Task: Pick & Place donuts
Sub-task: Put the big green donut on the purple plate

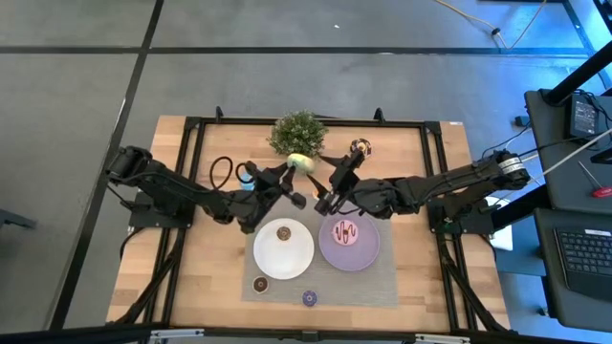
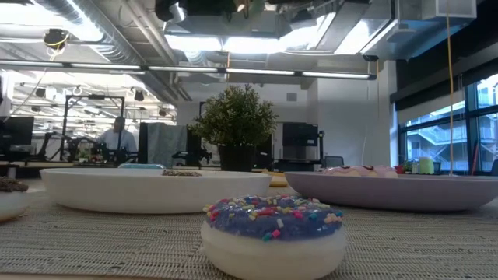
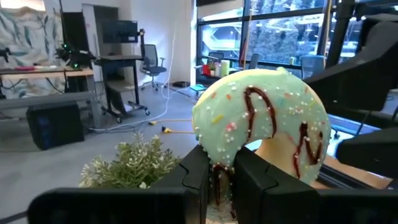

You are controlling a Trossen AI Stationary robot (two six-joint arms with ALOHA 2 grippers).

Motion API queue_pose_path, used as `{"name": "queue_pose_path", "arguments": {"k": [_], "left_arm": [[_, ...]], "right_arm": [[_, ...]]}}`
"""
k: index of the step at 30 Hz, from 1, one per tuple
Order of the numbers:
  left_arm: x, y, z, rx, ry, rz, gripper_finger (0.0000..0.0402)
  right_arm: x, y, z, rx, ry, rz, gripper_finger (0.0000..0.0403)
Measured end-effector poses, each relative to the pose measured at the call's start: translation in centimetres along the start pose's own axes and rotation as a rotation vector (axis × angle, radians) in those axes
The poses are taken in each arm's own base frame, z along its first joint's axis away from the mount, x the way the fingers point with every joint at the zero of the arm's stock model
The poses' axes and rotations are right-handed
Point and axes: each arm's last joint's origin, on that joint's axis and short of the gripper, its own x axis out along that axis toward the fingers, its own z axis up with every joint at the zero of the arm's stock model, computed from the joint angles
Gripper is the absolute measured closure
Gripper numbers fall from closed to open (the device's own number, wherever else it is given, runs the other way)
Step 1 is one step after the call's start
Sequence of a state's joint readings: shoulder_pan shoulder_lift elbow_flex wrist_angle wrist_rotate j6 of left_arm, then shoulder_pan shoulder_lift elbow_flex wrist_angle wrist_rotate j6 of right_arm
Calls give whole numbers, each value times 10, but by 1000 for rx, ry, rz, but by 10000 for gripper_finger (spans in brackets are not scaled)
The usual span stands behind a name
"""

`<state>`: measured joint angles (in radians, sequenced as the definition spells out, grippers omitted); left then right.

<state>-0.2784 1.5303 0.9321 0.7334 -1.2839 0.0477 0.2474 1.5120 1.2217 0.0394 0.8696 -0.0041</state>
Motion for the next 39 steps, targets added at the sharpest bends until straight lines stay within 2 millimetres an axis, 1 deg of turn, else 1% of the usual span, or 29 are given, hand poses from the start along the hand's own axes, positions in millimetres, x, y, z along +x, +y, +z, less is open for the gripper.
{"name": "queue_pose_path", "arguments": {"k": [5,10,13,18,28,34,36,39], "left_arm": [[2,1,0,-10,-2,1,355],[2,-1,0,-15,-4,-47,356],[2,-1,0,-26,-4,-47,355],[2,-1,0,-7,-5,-47,352],[2,-1,1,16,-5,-50,350],[-2,-2,1,146,-9,-62,330],[-5,-3,1,170,-10,-70,316],[-13,-4,5,192,-13,-84,283]], "right_arm": [[0,1,0,2,0,34,133],[0,1,0,4,0,52,153],[0,1,0,4,0,51,169],[0,1,0,1,0,50,208],[0,1,0,-8,0,49,305],[0,1,0,-38,0,49,353],[0,1,0,-54,-1,49,365],[0,1,0,-57,1,50,378]]}}
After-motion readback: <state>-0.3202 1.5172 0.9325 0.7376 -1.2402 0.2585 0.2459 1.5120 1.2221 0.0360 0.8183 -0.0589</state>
